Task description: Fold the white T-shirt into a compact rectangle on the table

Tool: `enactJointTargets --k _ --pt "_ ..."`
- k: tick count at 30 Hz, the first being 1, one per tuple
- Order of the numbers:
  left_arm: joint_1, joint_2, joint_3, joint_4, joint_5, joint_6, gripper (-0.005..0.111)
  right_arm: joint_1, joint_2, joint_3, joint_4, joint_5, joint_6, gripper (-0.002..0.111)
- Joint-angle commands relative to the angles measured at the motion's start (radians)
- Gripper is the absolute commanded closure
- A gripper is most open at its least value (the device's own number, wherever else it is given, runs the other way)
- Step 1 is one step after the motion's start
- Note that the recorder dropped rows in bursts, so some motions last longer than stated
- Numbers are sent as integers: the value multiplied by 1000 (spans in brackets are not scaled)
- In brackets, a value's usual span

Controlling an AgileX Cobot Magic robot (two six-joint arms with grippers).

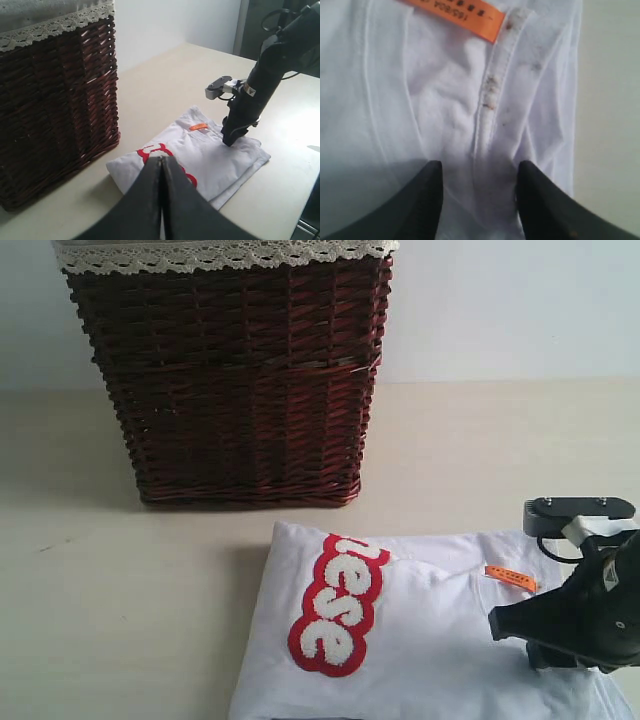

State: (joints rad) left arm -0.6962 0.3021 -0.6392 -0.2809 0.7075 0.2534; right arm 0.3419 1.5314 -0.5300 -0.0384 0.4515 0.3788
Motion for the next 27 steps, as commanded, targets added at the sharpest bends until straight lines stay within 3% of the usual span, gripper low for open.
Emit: enactJointTargets --k 1,2,5,7,13,16,21,27 --pt "-2 -4 3 7 -5 -7 107 -4 2 6 85 -49 -108 65" --pt "-2 -4 3 7 -5 -7 107 -4 2 6 85 -57 -119 70" --pt "-2 -4 3 7 -4 -7 107 -4 4 6 30 -88 -131 100" --pt "-2 -4 3 8 -2 -7 107 -4 10 6 -23 -99 -129 108" --pt "-2 -4 3 17 9 -7 107 -4 8 -18 -175 -102 34 108" --pt "-2 -16 8 15 32 -7 107 -4 8 -33 -207 -99 50 100" --pt "0 -132 82 3 -107 -36 107 -4 -33 -35 -214 -174 50 97" --pt "0 -299 190 4 -234 -78 107 -4 -288 4 -214 -312 52 97"
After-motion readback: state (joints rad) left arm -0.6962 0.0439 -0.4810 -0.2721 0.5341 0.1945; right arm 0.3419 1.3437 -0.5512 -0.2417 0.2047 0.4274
